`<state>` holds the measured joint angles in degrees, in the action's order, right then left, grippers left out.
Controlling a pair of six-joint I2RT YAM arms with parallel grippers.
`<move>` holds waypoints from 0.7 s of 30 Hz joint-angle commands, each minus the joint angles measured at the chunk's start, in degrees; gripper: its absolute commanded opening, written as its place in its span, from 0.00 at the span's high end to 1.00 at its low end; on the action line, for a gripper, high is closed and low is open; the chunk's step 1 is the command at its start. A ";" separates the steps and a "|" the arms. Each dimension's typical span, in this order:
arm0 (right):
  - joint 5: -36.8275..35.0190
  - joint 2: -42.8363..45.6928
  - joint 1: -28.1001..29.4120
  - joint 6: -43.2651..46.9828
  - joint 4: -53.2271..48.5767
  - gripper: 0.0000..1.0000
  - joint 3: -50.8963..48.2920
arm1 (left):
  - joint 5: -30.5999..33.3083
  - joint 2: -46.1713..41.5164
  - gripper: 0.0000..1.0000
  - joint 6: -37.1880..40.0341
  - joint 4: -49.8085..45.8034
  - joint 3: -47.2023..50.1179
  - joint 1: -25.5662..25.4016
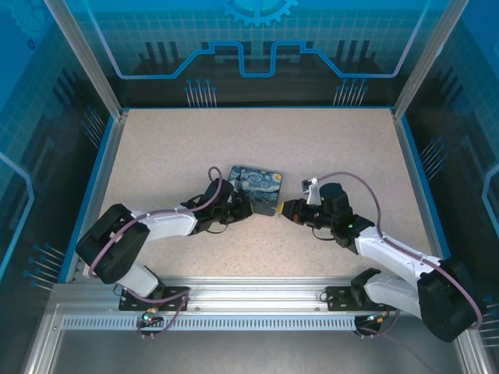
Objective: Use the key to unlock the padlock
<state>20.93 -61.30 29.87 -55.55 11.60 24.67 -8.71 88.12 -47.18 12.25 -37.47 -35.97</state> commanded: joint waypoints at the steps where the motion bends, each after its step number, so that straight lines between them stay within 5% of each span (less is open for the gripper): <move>1: -2.26 1.58 1.83 -1.01 1.65 1.00 -2.31 | -3.76 -2.98 1.00 -3.15 -0.06 -1.41 0.54; 21: -4.20 -1.44 3.84 -7.91 12.70 1.00 -4.80 | -3.30 -7.87 1.00 -16.74 8.88 3.01 0.79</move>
<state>17.93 -62.39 32.99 -61.19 20.21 20.23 -10.39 82.21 -61.04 16.38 -35.09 -35.73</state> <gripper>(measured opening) 0.044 0.125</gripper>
